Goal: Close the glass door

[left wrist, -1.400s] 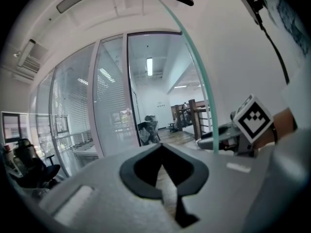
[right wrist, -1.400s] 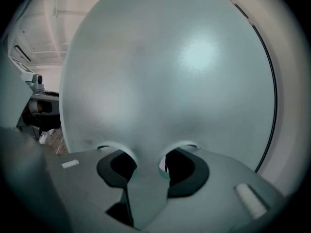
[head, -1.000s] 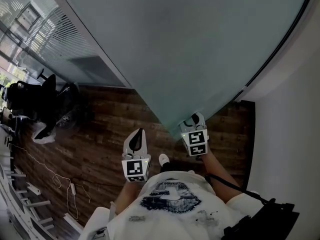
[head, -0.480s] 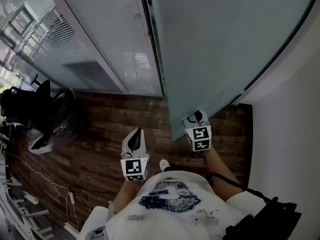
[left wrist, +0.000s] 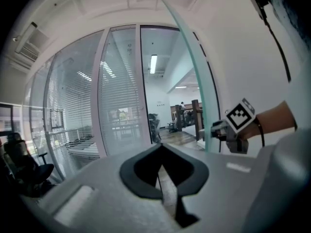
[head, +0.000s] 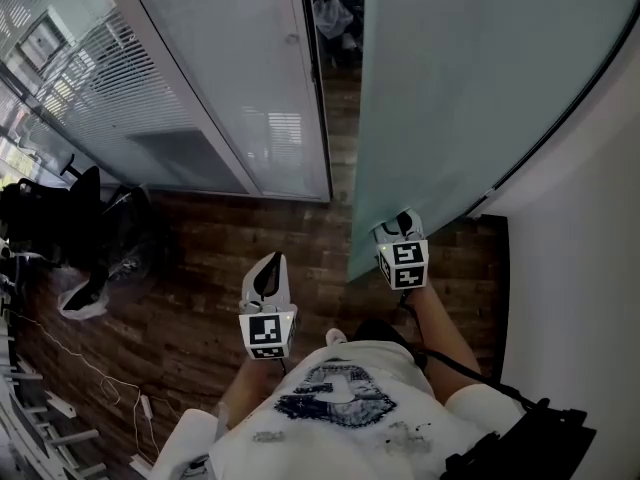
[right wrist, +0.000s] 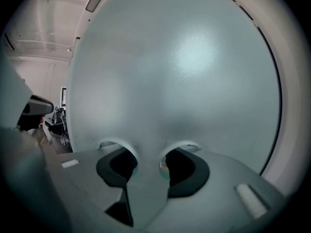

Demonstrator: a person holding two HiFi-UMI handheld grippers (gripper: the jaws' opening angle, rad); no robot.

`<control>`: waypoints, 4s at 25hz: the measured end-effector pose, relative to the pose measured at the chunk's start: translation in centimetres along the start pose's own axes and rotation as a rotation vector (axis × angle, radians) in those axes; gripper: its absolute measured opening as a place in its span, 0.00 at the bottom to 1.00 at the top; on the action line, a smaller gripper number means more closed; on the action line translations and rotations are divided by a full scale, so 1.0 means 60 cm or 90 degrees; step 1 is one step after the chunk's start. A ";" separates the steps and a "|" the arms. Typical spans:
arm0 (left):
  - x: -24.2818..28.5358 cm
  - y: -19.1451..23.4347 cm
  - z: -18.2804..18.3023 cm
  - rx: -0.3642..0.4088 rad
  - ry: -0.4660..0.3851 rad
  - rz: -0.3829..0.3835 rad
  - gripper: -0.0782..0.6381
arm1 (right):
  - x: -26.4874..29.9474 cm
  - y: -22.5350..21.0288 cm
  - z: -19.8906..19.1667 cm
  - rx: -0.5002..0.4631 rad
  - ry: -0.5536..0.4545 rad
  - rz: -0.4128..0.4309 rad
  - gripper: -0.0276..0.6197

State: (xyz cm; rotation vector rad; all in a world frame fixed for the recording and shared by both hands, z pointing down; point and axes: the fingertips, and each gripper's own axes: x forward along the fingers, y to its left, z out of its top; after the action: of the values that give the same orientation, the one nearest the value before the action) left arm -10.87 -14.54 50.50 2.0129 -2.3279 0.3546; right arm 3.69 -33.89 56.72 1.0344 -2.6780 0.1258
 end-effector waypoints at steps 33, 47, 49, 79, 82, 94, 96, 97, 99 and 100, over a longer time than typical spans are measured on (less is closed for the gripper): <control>0.283 0.129 0.033 -0.011 0.003 0.046 0.11 | 0.311 -0.044 0.106 0.018 0.003 -0.147 0.31; 0.361 0.167 0.017 -0.018 0.039 0.073 0.11 | 0.387 -0.073 0.138 -0.013 -0.004 -0.181 0.31; 0.371 0.171 0.016 -0.016 0.041 0.081 0.11 | 0.395 -0.075 0.143 -0.017 -0.010 -0.185 0.30; 0.604 0.214 0.003 0.026 0.043 -0.140 0.11 | 0.498 -0.120 0.171 -0.007 -0.048 -0.266 0.29; 0.620 0.213 0.011 0.028 0.034 -0.163 0.11 | 0.504 -0.124 0.176 -0.005 -0.048 -0.272 0.29; 0.669 0.203 0.023 0.031 0.012 -0.234 0.11 | 0.532 -0.143 0.183 -0.001 -0.045 -0.289 0.29; 0.670 0.201 0.023 0.031 0.011 -0.247 0.11 | 0.536 -0.147 0.186 0.000 -0.046 -0.293 0.29; 0.671 0.200 0.022 0.031 0.011 -0.252 0.11 | 0.539 -0.149 0.187 0.001 -0.046 -0.293 0.29; 0.672 0.200 0.020 0.033 0.011 -0.262 0.11 | 0.544 -0.152 0.188 0.001 -0.045 -0.295 0.29; 0.674 0.200 0.019 0.033 0.010 -0.268 0.11 | 0.547 -0.154 0.189 0.001 -0.044 -0.296 0.29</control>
State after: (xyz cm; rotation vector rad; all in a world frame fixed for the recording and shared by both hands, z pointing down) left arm -28.75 -52.48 54.99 2.4336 -1.8320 0.4055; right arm -15.85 -63.97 54.81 1.6516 -2.4143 -0.0010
